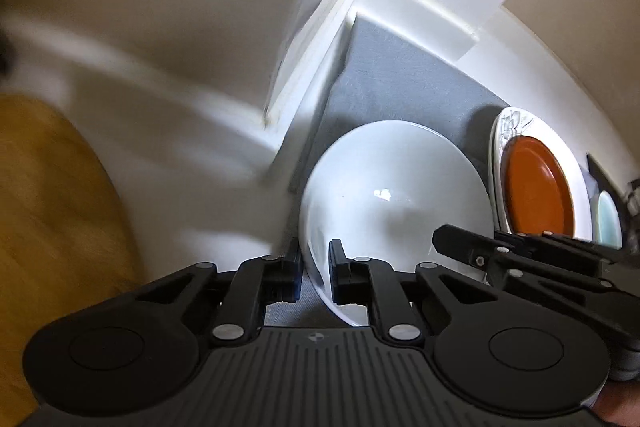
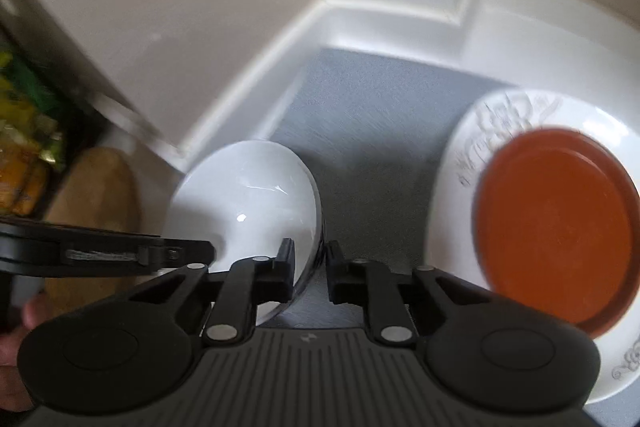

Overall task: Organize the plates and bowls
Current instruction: 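Carry the white bowl over the pale blue bowl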

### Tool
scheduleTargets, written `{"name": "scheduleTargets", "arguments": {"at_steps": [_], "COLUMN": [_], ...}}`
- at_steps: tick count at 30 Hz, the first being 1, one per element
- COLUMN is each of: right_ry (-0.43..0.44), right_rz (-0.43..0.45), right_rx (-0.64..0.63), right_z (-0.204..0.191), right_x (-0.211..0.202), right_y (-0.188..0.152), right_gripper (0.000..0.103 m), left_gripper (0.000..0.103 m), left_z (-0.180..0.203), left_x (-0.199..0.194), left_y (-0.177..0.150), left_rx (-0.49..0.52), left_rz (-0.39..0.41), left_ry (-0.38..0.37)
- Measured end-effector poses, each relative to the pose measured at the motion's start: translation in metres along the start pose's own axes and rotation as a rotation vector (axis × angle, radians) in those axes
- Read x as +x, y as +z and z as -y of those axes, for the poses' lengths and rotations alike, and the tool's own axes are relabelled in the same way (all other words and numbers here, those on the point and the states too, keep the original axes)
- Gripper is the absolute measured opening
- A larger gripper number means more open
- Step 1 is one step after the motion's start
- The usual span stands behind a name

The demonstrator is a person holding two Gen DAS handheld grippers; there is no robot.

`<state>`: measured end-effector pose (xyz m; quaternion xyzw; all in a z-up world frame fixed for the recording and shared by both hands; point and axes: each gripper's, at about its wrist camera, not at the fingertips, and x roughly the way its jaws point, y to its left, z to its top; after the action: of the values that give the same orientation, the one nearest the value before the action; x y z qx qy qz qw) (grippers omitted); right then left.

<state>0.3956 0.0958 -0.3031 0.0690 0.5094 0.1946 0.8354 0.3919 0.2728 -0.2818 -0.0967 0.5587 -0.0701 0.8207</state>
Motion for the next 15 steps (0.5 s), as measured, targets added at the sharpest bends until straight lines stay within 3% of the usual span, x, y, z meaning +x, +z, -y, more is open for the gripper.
{"name": "scheduleTargets", "arguments": {"at_steps": [4, 10, 15], "right_ry": [0.027, 0.061, 0.057], "right_rz": [0.012, 0.039, 0.093], "right_rx": [0.048, 0.118, 0.155], "right_z": [0.011, 0.030, 0.046], "right_x": [-0.007, -0.018, -0.051], "right_y": [-0.003, -0.005, -0.006], "right_gripper": [0.015, 0.014, 0.014], "left_gripper": [0.014, 0.014, 0.014], "left_z": [0.014, 0.027, 0.050], "left_x": [-0.021, -0.024, -0.044], "left_y": [0.001, -0.002, -0.002], "left_rx": [0.042, 0.030, 0.051], "left_rz": [0.038, 0.004, 0.029], "left_ry": [0.018, 0.039, -0.001]}}
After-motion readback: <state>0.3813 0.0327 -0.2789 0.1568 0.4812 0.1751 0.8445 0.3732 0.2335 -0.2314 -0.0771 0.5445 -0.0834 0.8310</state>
